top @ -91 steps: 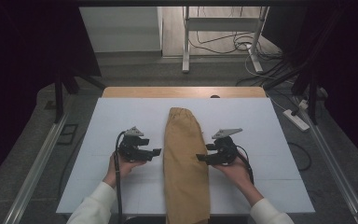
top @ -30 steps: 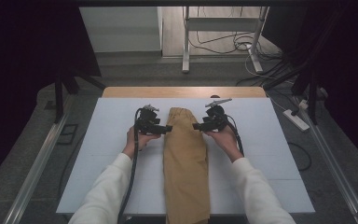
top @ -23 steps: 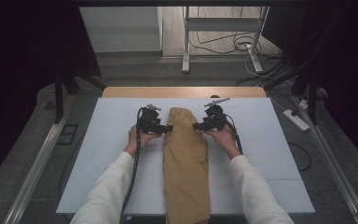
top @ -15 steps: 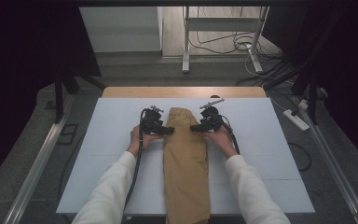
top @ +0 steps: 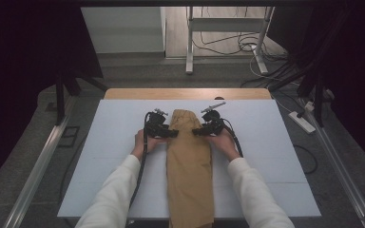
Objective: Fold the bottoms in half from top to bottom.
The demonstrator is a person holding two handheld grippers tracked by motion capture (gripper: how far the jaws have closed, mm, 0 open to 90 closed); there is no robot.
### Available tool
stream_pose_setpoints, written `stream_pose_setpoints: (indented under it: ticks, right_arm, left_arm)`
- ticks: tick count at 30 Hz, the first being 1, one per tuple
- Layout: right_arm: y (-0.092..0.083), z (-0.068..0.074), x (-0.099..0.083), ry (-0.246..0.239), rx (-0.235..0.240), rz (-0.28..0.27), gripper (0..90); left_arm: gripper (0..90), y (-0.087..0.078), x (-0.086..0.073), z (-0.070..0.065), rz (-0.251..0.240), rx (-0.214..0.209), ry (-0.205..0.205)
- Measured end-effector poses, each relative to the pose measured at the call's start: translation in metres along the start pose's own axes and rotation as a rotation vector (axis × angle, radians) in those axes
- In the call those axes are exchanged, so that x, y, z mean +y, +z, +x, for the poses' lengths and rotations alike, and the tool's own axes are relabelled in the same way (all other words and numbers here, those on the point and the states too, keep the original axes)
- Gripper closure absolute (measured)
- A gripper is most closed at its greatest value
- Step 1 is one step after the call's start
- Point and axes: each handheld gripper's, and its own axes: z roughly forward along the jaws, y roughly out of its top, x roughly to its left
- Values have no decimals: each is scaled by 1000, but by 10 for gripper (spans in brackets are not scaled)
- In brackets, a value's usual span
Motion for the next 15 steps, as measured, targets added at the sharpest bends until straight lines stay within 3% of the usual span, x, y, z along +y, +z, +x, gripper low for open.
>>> stream_pose_setpoints:
  ticks: [6,10,15]
  right_arm:
    - [0,-1,-1,8,39,2,797]
    - [-3,1,-1,-24,33,4,812]
    - [-10,5,1,-57,21,-2,812]
  left_arm:
    - [763,1,-2,-2,11,-35,6]
    - [830,-1,-4,-7,-9,-22,32]
    - [836,-6,-3,-8,-24,-27,48]
